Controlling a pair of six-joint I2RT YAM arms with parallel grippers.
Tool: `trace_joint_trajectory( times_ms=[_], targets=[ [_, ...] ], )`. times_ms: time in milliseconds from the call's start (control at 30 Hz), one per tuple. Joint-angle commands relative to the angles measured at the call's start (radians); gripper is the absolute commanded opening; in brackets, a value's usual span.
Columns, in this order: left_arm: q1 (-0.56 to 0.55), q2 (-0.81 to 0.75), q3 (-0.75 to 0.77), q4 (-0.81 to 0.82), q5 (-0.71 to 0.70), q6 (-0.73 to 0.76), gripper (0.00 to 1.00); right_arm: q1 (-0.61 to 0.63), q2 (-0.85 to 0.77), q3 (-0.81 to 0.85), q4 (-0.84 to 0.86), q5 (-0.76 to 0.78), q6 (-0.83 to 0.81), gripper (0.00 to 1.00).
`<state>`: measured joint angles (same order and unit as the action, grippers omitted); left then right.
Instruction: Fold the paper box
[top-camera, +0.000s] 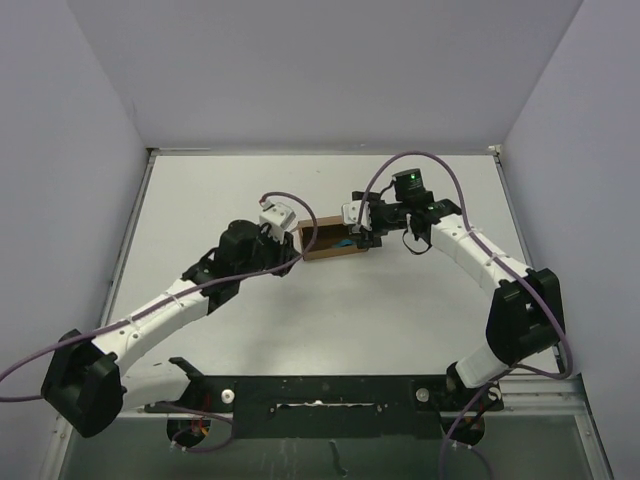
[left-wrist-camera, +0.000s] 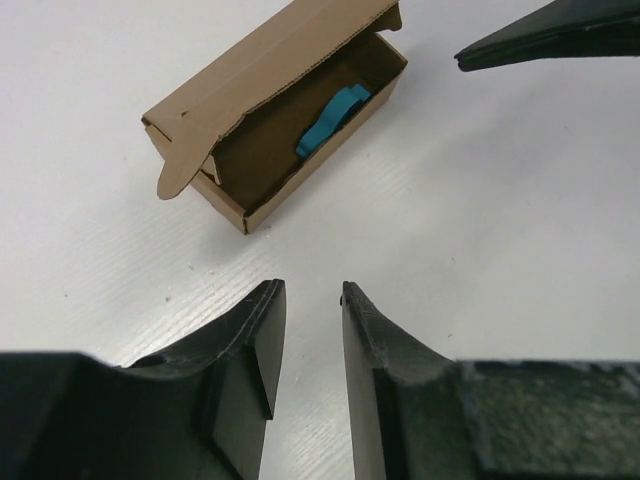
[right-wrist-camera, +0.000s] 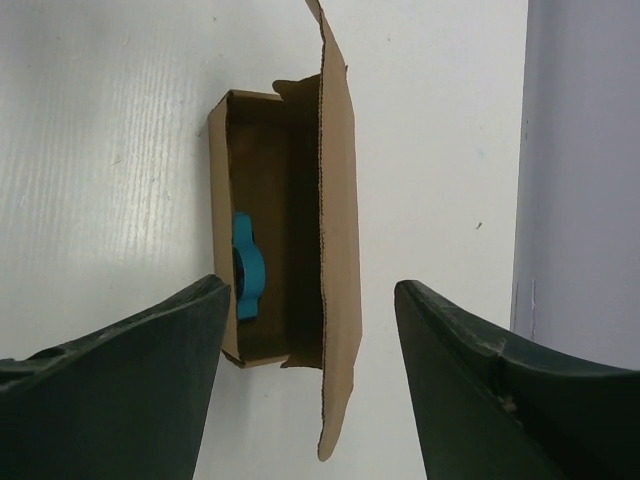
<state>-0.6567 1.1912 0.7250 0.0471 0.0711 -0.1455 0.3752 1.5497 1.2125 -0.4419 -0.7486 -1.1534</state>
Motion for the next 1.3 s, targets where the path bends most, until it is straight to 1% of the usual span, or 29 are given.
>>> trace_joint_trajectory(
  times_ms=[0, 67, 167, 267, 333, 500, 700, 800, 933, 1133, 1267],
  targets=[
    [0.075, -0.064, 0.139, -0.213, 0.133, -0.051, 0.31, 0.014, 0.004, 0.006, 0.069, 0.079, -0.011, 0.66],
    [0.153, -0.062, 0.181, -0.268, 0.207, -0.061, 0.34, 0.016, 0.009, 0.007, 0.071, 0.092, -0.019, 0.61],
    [0.257, -0.045, 0.221, -0.324, 0.307, -0.060, 0.36, 0.018, 0.018, 0.004, 0.065, 0.101, -0.037, 0.53],
    [0.329, -0.037, 0.213, -0.333, 0.355, -0.050, 0.37, 0.024, 0.023, -0.006, 0.064, 0.101, -0.053, 0.47],
    [0.353, -0.044, 0.184, -0.313, 0.361, -0.044, 0.37, 0.026, 0.024, -0.015, 0.064, 0.101, -0.063, 0.43],
    [0.377, -0.073, 0.095, -0.254, 0.343, -0.025, 0.37, 0.026, 0.033, -0.029, 0.074, 0.110, -0.075, 0.33],
    [0.380, -0.098, 0.082, -0.264, 0.330, -0.007, 0.38, 0.027, 0.029, -0.061, 0.095, 0.117, -0.082, 0.23],
    [0.378, -0.107, 0.079, -0.264, 0.329, -0.005, 0.38, 0.028, 0.024, -0.081, 0.095, 0.108, -0.096, 0.19],
    [0.380, -0.107, 0.074, -0.259, 0.339, -0.006, 0.38, 0.028, 0.014, -0.106, 0.109, 0.109, -0.100, 0.17],
    [0.379, -0.093, 0.075, -0.257, 0.355, -0.011, 0.38, 0.029, 0.013, -0.130, 0.119, 0.107, -0.104, 0.15],
    [0.380, -0.075, 0.068, -0.231, 0.402, -0.029, 0.37, 0.029, 0.018, -0.138, 0.126, 0.107, -0.100, 0.15]
  ],
)
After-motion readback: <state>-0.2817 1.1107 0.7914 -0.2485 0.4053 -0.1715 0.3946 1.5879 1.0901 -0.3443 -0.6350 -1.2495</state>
